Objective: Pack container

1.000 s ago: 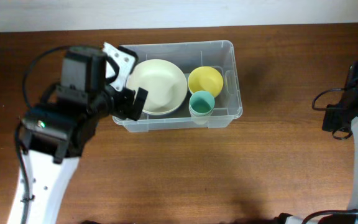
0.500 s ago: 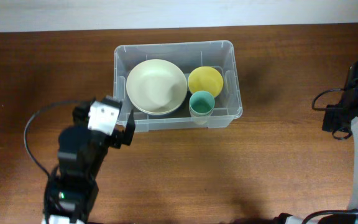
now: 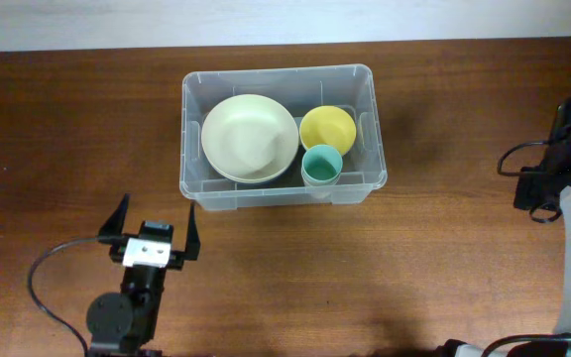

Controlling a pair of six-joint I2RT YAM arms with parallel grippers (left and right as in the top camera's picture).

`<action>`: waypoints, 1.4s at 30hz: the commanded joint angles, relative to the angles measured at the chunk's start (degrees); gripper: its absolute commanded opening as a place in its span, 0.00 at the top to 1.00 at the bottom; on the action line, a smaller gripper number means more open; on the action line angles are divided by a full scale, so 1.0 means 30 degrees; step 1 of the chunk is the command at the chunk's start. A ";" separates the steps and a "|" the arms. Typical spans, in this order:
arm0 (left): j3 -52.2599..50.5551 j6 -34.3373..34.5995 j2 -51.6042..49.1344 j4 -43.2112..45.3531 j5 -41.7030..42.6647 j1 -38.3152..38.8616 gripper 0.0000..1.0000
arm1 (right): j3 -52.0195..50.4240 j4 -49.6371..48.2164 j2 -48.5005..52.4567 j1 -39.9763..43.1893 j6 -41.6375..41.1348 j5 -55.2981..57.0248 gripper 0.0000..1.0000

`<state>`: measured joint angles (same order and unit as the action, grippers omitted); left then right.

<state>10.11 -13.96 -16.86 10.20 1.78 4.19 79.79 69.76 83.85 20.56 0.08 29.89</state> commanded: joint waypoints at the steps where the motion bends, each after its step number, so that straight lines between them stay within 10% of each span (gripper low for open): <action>1: -0.0845 -0.0168 0.1552 0.0175 0.0969 -0.0758 0.00 | -0.0044 -0.0058 0.0066 0.0066 -0.0102 0.0029 0.01; 42: -0.3198 -0.0233 0.5523 -0.4707 0.2047 -0.1916 0.00 | -0.0044 -0.0058 0.0066 0.0066 -0.0102 0.0029 0.01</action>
<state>0.71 -13.98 -0.78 -3.66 7.11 -1.21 79.79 69.76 83.85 20.56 0.05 29.89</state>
